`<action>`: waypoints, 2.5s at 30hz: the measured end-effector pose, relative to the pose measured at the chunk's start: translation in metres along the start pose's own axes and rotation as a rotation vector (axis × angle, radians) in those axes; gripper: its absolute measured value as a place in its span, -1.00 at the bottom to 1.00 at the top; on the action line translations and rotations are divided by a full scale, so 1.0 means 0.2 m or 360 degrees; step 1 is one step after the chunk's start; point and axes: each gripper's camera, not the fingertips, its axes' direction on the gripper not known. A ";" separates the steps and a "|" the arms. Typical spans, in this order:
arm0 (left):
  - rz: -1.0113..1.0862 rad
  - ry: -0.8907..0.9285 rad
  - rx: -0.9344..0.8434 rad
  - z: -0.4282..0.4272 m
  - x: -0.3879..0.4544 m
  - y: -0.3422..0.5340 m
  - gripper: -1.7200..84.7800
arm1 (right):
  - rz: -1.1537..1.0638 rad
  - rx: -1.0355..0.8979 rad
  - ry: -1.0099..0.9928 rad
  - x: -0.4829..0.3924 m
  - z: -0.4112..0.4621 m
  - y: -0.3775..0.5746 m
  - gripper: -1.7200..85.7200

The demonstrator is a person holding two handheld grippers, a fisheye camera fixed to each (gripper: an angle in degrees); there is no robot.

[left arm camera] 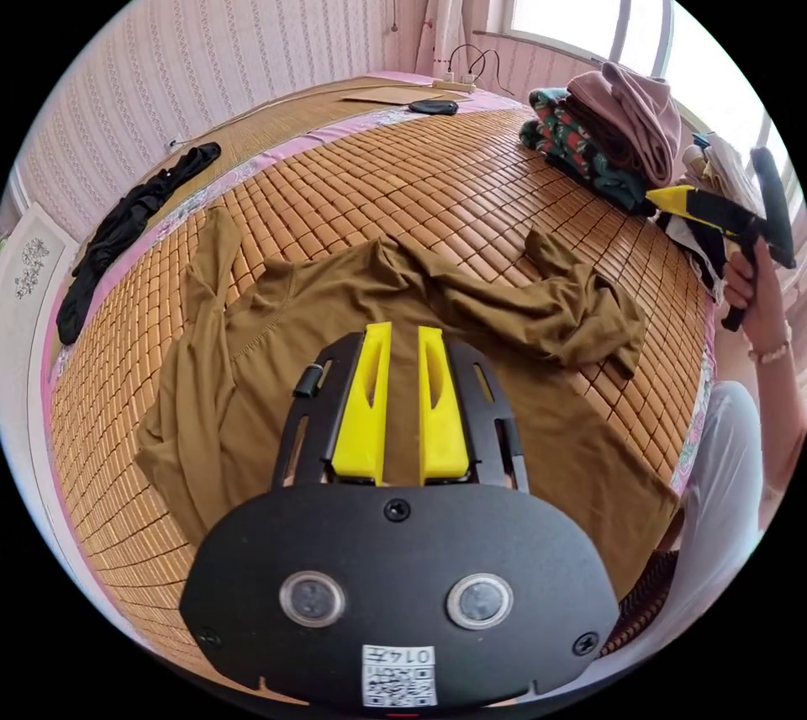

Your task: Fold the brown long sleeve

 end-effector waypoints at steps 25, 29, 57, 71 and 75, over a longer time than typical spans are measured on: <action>0.0034 -0.0145 0.0004 0.50 0.47 -0.16 -0.86 | 0.0532 0.0144 0.0784 0.60 -0.62 0.61 -0.93; 0.0226 -0.0041 0.0040 0.43 0.70 -0.17 -0.86 | 0.0412 0.0085 0.0858 0.65 -0.56 0.71 -0.83; 0.0649 0.0099 -0.0116 0.87 1.82 -0.49 -0.83 | 0.0466 -0.0848 0.0363 1.25 -0.79 0.85 -0.98; 0.0541 0.0069 -0.0240 1.16 1.76 -0.52 -0.94 | 0.0529 -0.0439 0.0568 1.36 -0.70 0.81 -0.76; 0.0557 0.0085 -0.0263 1.17 1.77 -0.55 -0.98 | 0.0606 -0.0360 0.0572 1.40 -0.76 0.84 -0.87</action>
